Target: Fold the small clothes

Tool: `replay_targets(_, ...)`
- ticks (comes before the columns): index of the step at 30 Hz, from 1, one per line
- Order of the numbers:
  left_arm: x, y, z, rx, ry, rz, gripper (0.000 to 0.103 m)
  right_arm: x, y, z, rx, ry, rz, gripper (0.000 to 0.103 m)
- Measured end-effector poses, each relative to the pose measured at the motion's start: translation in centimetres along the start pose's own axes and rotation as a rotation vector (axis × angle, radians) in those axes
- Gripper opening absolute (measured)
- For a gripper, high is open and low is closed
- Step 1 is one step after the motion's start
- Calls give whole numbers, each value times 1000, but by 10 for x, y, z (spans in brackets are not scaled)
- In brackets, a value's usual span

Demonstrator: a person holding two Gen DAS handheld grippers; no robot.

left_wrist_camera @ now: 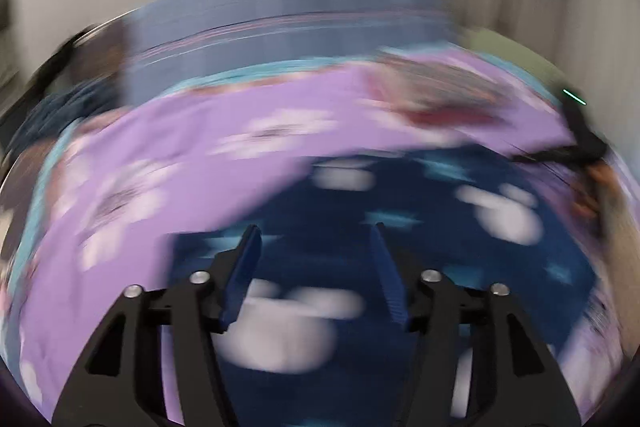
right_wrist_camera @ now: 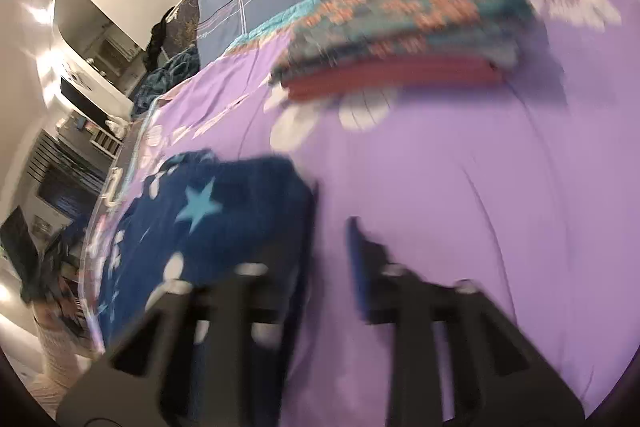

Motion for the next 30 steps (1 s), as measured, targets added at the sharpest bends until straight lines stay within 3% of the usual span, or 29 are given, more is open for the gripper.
replay_targets(3,-9,19,-118,-138,204,35,67,-11,6,-3,-15,-35,73,13)
replay_targets(5,-19,33,-170,-210,266,60,74,-13,5,2,17,-85,92,18)
replay_targets(7,-32,52,-218,-254,341,105,80,-18,5,6,85,-114,129,35)
replay_targets(10,-53,73,-259,-239,438,153,85,-24,2,11,163,-141,133,54)
replay_targets(14,-70,85,-273,-213,476,214,87,-29,4,25,171,-195,127,64)
replay_targets(17,-75,88,-275,-170,493,214,87,-29,3,30,189,-203,122,65)
replay_targets(20,-75,88,-272,-151,446,206,87,-28,3,30,214,-196,123,65)
replay_targets(22,-71,89,-265,-154,411,199,78,-26,6,30,236,-167,124,65)
replay_targets(24,-68,89,-265,-167,395,190,66,-24,13,30,246,-122,125,53)
replay_targets(25,-67,89,-264,-171,391,184,57,-23,17,30,239,-107,120,28)
replay_targets(26,-66,89,-263,-176,385,180,46,-22,24,31,206,-89,109,13)
replay_targets(28,-63,87,-260,-189,359,176,36,-21,27,29,172,-53,103,10)
replay_targets(30,-58,91,-259,-200,343,185,31,-15,12,27,200,-21,47,9)
Point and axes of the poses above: each gripper's, at about its wrist camera, not at the fingertips, and y roughly the way its jaws point, z to its left, x to its top, the point moved 3 cm from there along y, roughly the way its jaws point, and after that the axes turned 12 degrees about -x, right-handed, at the moved point
